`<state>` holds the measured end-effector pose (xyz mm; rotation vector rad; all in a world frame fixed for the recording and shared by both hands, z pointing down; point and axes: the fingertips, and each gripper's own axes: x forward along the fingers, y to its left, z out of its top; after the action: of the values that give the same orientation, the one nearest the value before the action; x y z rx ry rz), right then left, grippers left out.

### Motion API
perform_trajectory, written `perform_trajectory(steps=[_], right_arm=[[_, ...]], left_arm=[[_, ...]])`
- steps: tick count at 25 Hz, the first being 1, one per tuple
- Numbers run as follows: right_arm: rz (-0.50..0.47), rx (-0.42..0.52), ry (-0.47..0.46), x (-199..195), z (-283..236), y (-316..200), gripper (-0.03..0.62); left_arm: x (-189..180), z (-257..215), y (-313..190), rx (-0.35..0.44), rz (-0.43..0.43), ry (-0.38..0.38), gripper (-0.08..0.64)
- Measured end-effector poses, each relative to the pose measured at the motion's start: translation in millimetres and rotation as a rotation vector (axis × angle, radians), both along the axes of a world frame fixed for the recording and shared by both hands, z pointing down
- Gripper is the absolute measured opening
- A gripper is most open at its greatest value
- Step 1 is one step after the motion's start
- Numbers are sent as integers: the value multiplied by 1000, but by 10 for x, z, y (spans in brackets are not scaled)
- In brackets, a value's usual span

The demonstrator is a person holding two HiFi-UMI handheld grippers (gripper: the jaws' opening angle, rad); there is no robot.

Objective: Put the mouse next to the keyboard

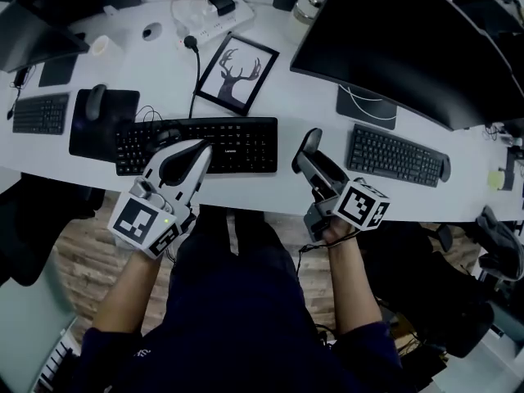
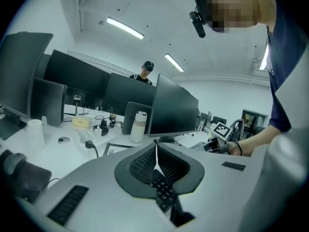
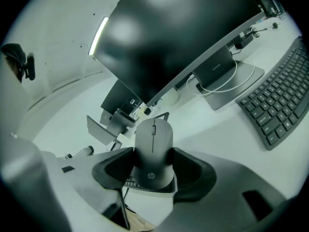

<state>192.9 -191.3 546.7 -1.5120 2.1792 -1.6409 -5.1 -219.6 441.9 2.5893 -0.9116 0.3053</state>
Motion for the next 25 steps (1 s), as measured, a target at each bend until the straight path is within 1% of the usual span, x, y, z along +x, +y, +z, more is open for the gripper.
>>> perform_trajectory(steps=[4, 8, 13, 25], right_arm=[[22, -38, 70, -13, 170, 35, 258], [30, -59, 93, -74, 281, 44, 258], [36, -95, 152, -105, 426, 55, 258], [11, -169, 249, -94, 711, 99, 258]], left_arm=[[-77, 74, -66, -10, 37, 7, 37], [-124, 125, -132, -19, 69, 17, 37], [-175, 187, -199, -29, 100, 26, 37], [-224, 284, -300, -53, 132, 41, 37]])
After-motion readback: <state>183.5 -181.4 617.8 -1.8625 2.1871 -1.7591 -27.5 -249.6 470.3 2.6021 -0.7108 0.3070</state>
